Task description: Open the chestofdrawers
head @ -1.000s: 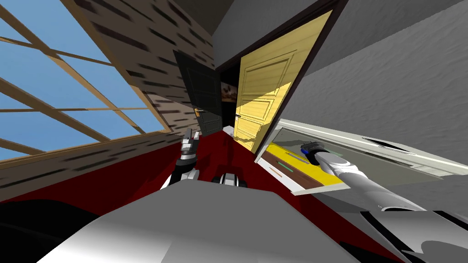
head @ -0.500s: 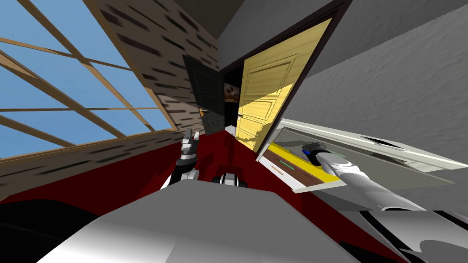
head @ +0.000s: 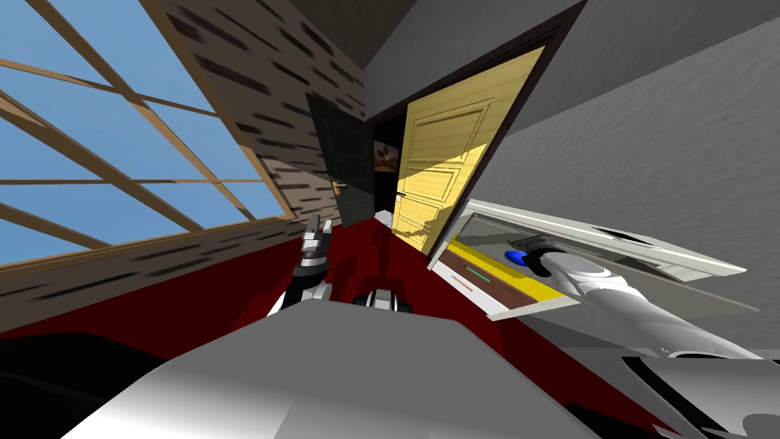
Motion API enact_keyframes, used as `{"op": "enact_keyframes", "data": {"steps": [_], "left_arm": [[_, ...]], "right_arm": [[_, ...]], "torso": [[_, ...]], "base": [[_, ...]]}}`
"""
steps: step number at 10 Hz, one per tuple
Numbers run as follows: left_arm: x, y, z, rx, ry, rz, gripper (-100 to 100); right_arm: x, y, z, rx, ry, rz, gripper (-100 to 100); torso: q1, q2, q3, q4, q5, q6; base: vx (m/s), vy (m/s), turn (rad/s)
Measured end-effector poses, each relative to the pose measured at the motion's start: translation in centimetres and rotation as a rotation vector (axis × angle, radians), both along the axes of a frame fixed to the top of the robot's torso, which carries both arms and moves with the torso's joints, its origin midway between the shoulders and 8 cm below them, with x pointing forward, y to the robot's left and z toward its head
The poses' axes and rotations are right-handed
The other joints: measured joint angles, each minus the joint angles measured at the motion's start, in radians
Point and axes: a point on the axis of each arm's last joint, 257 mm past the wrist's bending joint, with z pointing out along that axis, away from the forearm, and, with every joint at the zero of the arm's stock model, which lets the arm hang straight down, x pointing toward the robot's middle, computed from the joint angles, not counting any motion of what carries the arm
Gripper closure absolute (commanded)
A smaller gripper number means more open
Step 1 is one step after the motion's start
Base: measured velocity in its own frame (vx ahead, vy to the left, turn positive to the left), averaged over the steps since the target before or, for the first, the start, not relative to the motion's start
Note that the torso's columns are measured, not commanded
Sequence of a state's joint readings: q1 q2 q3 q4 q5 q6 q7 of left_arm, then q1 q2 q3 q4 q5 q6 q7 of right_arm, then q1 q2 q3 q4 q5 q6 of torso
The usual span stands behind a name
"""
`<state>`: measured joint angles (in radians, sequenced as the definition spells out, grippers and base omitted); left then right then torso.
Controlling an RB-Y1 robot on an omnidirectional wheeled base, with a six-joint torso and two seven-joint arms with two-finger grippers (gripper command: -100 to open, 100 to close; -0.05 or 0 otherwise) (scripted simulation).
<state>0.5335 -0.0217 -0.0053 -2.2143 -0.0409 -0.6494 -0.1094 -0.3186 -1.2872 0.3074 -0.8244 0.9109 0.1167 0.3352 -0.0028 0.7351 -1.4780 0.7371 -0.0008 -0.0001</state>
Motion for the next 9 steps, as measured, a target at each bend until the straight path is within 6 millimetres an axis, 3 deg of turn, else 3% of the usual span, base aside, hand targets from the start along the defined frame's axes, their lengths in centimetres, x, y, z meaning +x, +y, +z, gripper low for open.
{"op": "enact_keyframes", "data": {"steps": [3, 4, 9], "left_arm": [[0.0, 0.0, 0.0, 0.0, 0.0, 0.0, 0], [0.0, 0.0, 0.0, 0.0, 0.0, 0.0, 0], [0.0, 0.0, 0.0, 0.0, 0.0, 0.0, 0]], "right_arm": [[-0.5, -1.0, 2.1, 0.001, 0.0, 0.009, -100], [-0.5, -1.0, 2.2, 0.002, -0.001, 0.009, 0], [-0.5, -1.0, 2.2, 0.002, -0.001, 0.009, 0]], "torso": [[0.004, 0.006, 0.004, 0.002, 0.002, 0.0], [0.002, 0.006, 0.004, 0.002, 0.0, 0.0], [0.003, 0.003, 0.002, 0.001, 0.001, 0.0]], "base": [[0.036, 0.037, -0.019], [0.0, 0.0, 0.0], [0.0, 0.0, 0.0]]}}
